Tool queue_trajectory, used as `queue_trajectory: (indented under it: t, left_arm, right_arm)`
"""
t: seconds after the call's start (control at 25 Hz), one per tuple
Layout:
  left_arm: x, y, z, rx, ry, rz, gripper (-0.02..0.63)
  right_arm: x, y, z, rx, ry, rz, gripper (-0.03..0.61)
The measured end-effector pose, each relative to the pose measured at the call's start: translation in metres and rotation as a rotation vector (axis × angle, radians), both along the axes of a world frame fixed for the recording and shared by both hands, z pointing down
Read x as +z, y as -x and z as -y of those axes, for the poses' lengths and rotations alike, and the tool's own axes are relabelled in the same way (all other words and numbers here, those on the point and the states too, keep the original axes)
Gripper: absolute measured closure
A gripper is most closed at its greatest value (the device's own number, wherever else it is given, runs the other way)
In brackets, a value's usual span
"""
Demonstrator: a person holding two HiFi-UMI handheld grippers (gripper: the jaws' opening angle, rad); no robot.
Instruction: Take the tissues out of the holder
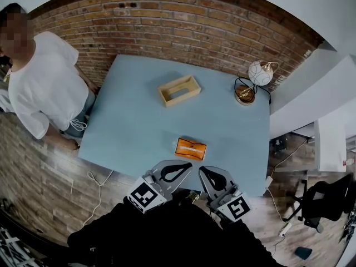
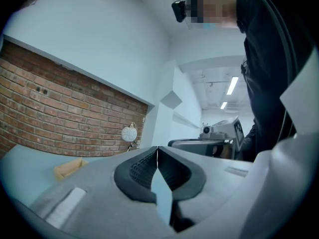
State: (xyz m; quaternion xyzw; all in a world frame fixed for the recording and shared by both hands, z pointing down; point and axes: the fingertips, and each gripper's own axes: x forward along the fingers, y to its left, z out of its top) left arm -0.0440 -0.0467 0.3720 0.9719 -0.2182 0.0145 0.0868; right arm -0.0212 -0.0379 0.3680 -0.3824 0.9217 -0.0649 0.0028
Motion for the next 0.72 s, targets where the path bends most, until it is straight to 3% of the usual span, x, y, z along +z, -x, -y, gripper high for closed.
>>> queue_trajectory:
  t: [0.72]
  left_arm:
    - [-0.005,0.016,-0.013,-0.006,-0.02,-0.002,0.603]
  right_arm:
    - [-0.006,0.018,-0.012,-0.022,-0.022,-0.009,0.572]
